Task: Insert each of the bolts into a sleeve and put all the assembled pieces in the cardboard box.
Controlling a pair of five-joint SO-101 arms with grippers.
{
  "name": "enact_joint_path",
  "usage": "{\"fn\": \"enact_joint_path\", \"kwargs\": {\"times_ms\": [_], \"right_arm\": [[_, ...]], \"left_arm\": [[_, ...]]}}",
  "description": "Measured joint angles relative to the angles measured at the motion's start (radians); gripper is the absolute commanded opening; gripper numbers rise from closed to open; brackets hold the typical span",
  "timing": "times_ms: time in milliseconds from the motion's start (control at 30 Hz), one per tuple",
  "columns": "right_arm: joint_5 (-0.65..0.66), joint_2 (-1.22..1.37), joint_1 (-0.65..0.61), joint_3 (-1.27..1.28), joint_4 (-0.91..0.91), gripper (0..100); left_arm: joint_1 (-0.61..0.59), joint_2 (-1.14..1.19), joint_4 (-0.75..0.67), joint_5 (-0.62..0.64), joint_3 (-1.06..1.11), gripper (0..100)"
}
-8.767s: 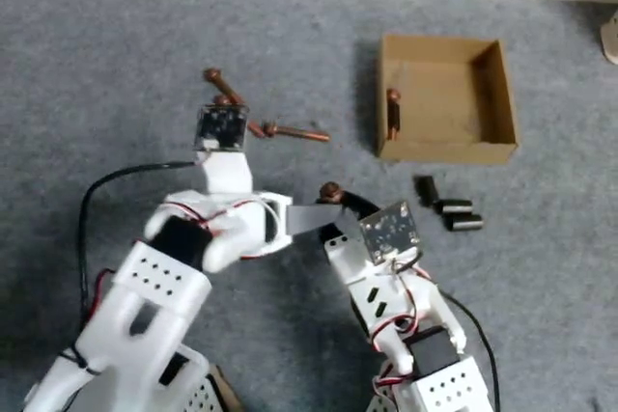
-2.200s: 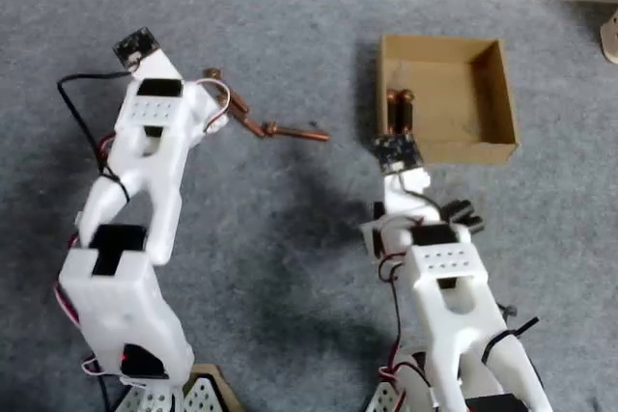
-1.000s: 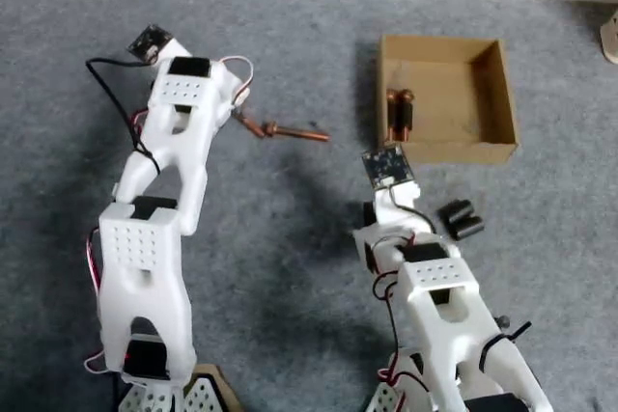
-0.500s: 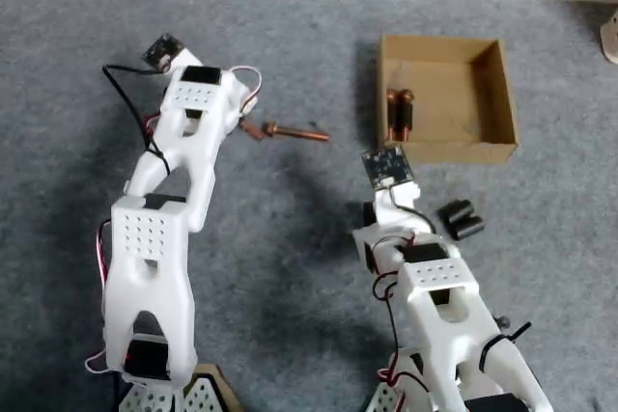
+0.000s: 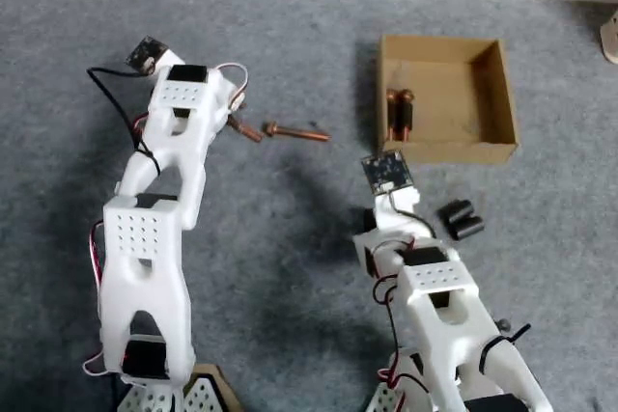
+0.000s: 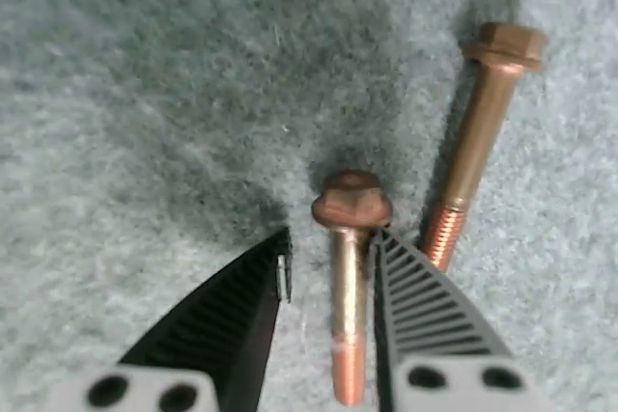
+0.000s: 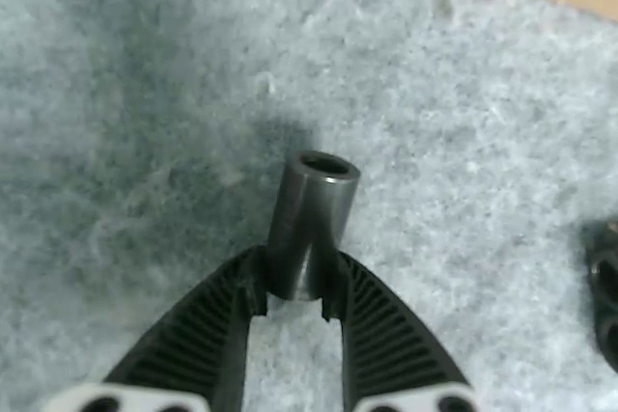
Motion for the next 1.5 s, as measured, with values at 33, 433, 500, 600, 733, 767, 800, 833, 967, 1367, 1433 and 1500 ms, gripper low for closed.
{"fn": "enact_joint_path", "kwargs": {"times_ms": [33, 433, 500, 600, 733, 767, 800, 833, 967, 1367, 1433, 1500], "right_arm": [[0.0, 0.0, 0.0, 0.0, 0.0, 0.5], [0.0, -0.098, 0.0, 0.046, 0.0, 0.5], [0.0, -0.18, 0.0, 0.086, 0.0, 0.5], [0.0, -0.333, 0.0, 0.166, 0.0, 0.5], [0.0, -0.56, 0.0, 0.273, 0.002, 0.5], [0.0, -0.62, 0.0, 0.298, 0.002, 0.5], [0.0, -0.675, 0.0, 0.321, 0.002, 0.5], [0.0, -0.729, -0.002, 0.344, 0.002, 0.5], [-0.002, -0.925, -0.009, 0.374, 0.002, 0.5], [-0.049, -1.214, -0.155, 0.376, 0.072, 0.5], [-0.049, -1.214, -0.16, 0.376, 0.072, 0.5], [-0.049, -1.214, -0.16, 0.376, 0.072, 0.5]], "left_arm": [[0.0, 0.0, 0.0, 0.0, 0.0, 1], [0.012, -0.003, 0.183, -0.14, -0.031, 1], [0.032, -0.023, 0.252, -0.183, -0.032, 1], [0.074, -0.084, 0.338, -0.226, -0.032, 1], [0.141, -0.204, 0.416, -0.265, -0.032, 1], [0.157, -0.23, 0.434, -0.278, -0.032, 1], [0.172, -0.253, 0.45, -0.292, -0.032, 1], [0.184, -0.276, 0.465, -0.304, -0.032, 1], [0.213, -0.321, 0.508, -0.348, -0.032, 1], [0.333, -0.546, 0.608, -0.413, -0.011, 1], [0.356, -0.614, 0.609, -0.425, 0.044, 1], [0.373, -0.683, 0.597, -0.44, 0.118, 1]]}}
